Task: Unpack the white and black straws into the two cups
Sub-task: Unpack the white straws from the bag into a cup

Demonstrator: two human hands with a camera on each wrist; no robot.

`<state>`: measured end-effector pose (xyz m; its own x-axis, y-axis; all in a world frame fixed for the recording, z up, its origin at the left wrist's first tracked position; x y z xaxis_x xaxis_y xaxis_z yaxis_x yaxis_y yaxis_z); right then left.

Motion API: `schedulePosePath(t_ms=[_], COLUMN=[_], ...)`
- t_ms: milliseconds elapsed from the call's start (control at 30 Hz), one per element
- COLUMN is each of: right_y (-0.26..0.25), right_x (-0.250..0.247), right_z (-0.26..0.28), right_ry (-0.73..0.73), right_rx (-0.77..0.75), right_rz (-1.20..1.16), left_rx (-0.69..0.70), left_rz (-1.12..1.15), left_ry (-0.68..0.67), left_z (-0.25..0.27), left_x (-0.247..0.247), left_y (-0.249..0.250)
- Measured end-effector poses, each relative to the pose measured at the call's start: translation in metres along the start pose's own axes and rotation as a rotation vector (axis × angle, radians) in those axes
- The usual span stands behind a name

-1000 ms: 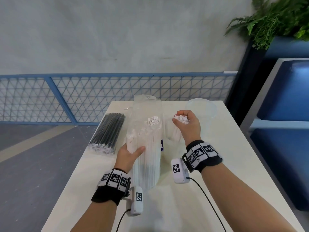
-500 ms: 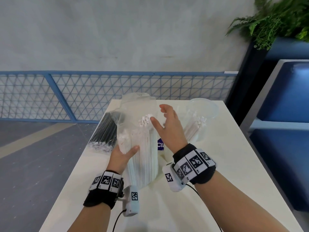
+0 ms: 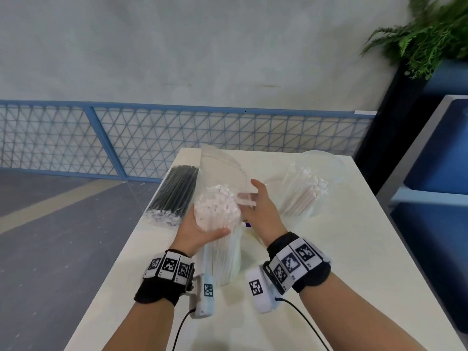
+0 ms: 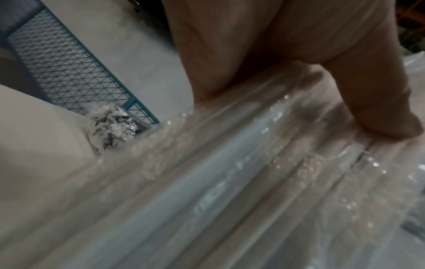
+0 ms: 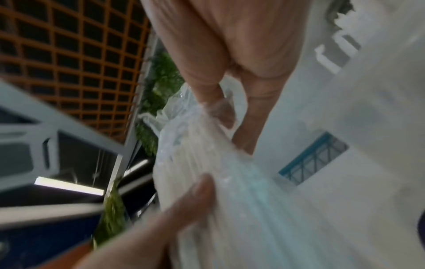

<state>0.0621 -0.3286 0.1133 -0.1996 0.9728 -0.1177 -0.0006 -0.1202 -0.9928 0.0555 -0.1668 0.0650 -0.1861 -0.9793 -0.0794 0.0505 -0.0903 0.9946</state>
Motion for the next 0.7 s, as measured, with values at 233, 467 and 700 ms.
schedulePosePath(t_ms=[233, 467, 700], right_y=[-0.049, -0.019, -0.005], right_x=[0.002, 0.006, 0.01], right_z=[0.025, 0.0, -0.004], right_ry=[0.188, -0.103, -0.126], right_rx=[-0.544, -0.207, -0.151], right_rz=[0.578, 0.597, 0.569], left_rx=[0.024, 0.038, 0.061], left_rz=[0.039, 0.04, 0.029], left_ry=[0.023, 0.052, 0.012], left_z=[-0.002, -0.002, -0.004], left_x=[-0.002, -0.004, 0.003], left_y=[-0.003, -0.005, -0.003])
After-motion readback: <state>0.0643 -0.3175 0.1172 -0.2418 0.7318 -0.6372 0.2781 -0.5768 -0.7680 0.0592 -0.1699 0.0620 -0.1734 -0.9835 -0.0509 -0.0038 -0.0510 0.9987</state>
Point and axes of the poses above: each hand's wrist, its own z-axis away from the middle knuckle, its own x-axis out of the palm, y = z × x, the point moved 8 cm from there along -z, towards the middle knuckle, and after that the axes turned 10 degrees about -y, right-handed, at the moved point
